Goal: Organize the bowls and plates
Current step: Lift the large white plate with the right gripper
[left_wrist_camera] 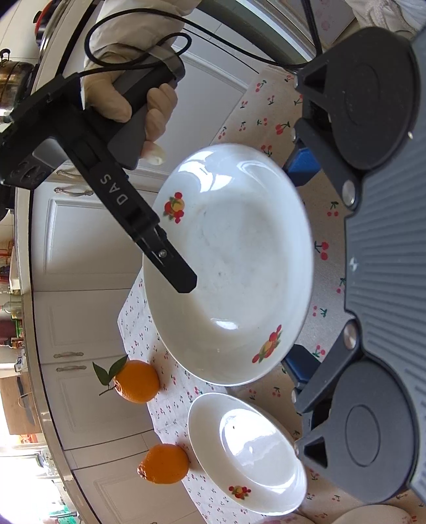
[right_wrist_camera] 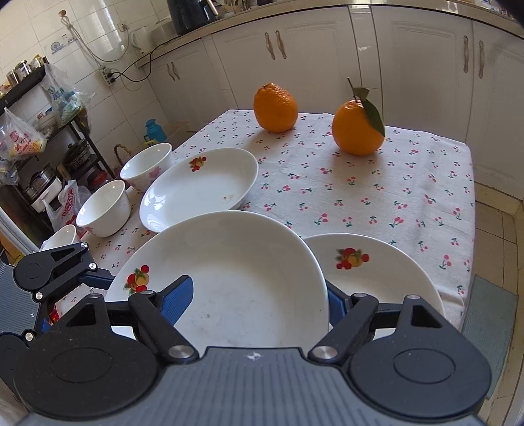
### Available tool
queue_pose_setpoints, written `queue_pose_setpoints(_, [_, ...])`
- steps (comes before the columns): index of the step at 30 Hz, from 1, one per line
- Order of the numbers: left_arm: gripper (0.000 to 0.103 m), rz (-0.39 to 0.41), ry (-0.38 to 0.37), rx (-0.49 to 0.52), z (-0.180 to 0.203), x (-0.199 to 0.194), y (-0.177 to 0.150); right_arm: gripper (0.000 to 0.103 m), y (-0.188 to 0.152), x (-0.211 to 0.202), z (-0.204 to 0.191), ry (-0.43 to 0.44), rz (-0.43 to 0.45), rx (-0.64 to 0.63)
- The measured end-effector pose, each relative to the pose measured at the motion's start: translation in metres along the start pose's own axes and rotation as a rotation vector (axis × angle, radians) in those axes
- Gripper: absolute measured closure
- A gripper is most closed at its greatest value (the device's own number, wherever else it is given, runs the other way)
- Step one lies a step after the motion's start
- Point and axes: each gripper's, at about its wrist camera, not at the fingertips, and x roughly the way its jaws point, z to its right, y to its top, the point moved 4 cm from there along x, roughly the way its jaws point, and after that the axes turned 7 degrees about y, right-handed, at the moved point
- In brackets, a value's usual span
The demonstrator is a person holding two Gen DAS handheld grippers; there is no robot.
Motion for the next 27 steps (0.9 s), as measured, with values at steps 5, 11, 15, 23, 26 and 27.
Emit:
queue_pose_setpoints(5, [0.002,-0.009,-0.027,0.013,0.005,0.014,0.008,0.017,-0.004,-0.007,0.015,-0.025,0.013,0.021])
queue_pose_setpoints(11, [0.002,-0.012,-0.043,0.032,0.011,0.025,0.016,0.017,-0.011,-0.012,0.032,-0.042,0.032,0.063])
queue_pose_setpoints(15, [0.002,-0.008,-0.046,0.049,0.013,0.031,0.02,0.017,-0.012,-0.015,0.041,-0.049,0.045,0.081])
queue_pose_setpoints(23, [0.001,-0.009,-0.058,0.07,0.016,0.039,0.028,0.017,-0.016,-0.018,0.054,-0.068,0.053,0.111])
queue_pose_setpoints(26, [0.001,-0.017,-0.059,0.068,0.017,0.043,0.029,0.017,-0.019,-0.018,0.06,-0.077,0.052,0.126])
queue_pose_setpoints(27, [0.001,-0.019,-0.062,0.064,0.016,0.045,0.03,0.017,-0.02,-0.018,0.061,-0.08,0.052,0.132])
